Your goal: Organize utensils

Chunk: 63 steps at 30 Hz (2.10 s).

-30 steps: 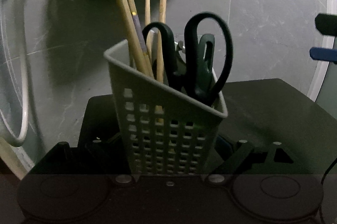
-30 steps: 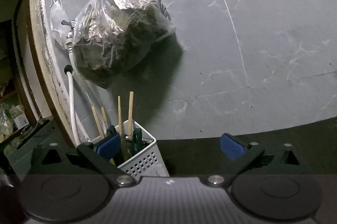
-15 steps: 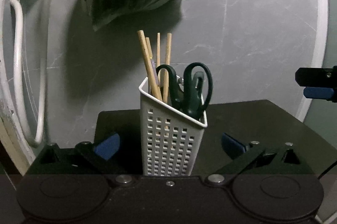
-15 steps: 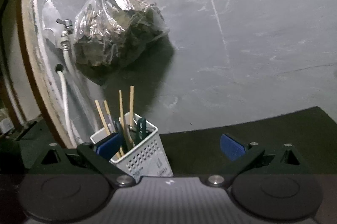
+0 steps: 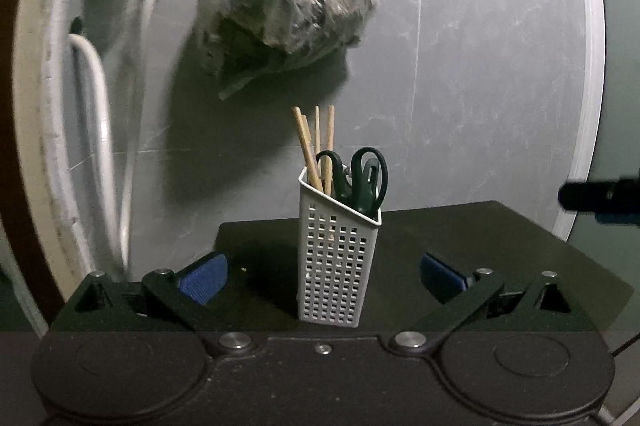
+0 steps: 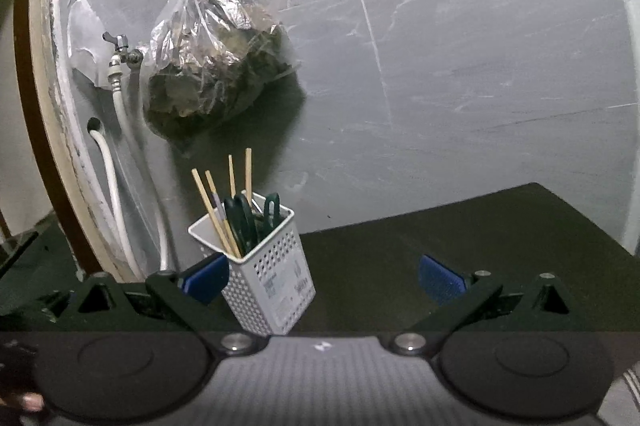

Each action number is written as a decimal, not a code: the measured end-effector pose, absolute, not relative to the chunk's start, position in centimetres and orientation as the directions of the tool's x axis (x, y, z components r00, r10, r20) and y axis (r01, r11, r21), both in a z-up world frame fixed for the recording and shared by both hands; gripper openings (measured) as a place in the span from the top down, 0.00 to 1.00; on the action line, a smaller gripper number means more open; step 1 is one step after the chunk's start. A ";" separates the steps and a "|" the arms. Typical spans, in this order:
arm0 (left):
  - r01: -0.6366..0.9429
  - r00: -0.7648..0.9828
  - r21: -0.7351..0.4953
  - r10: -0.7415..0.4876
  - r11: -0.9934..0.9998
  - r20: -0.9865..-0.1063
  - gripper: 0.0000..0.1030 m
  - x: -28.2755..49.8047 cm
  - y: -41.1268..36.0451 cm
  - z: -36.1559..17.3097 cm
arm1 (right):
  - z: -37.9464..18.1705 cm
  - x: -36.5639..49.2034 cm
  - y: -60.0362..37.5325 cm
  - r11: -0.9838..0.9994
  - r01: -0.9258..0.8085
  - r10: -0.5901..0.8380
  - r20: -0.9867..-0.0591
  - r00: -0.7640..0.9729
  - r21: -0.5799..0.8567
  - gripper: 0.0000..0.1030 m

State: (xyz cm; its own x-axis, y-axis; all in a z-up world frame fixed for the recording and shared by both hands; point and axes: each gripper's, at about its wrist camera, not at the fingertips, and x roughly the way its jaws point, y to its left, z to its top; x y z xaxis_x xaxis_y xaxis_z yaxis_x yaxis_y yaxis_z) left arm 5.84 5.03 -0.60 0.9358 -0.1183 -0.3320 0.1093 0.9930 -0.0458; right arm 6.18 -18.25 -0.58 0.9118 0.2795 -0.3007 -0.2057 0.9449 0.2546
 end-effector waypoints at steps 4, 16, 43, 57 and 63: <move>0.086 0.935 -0.059 -0.101 0.995 -0.339 0.01 3.1 5.3 0.2 | -0.5 3.3 -17.6 0.950 -0.207 0.273 -0.306 0.912 0.233 0.00; 0.000 0.923 -0.026 -0.011 1.000 -0.386 0.01 -2.3 5.8 1.4 | -1.4 -0.3 -17.4 0.959 -0.164 0.238 -0.347 0.907 0.230 0.00; 0.022 0.894 -0.017 -0.027 1.000 -0.448 0.01 -3.7 4.9 -0.9 | -3.9 -2.1 -18.6 0.980 -0.096 0.166 -0.446 0.880 0.175 0.00; 0.022 0.895 -0.018 -0.028 1.000 -0.446 0.01 -3.6 4.8 -0.9 | -4.1 -1.9 -18.1 0.980 -0.120 0.181 -0.457 0.871 0.161 0.00; 0.023 0.895 -0.017 -0.028 1.000 -0.446 0.01 -3.6 4.8 -0.9 | -4.1 -2.0 -18.1 0.980 -0.120 0.182 -0.457 0.871 0.161 0.00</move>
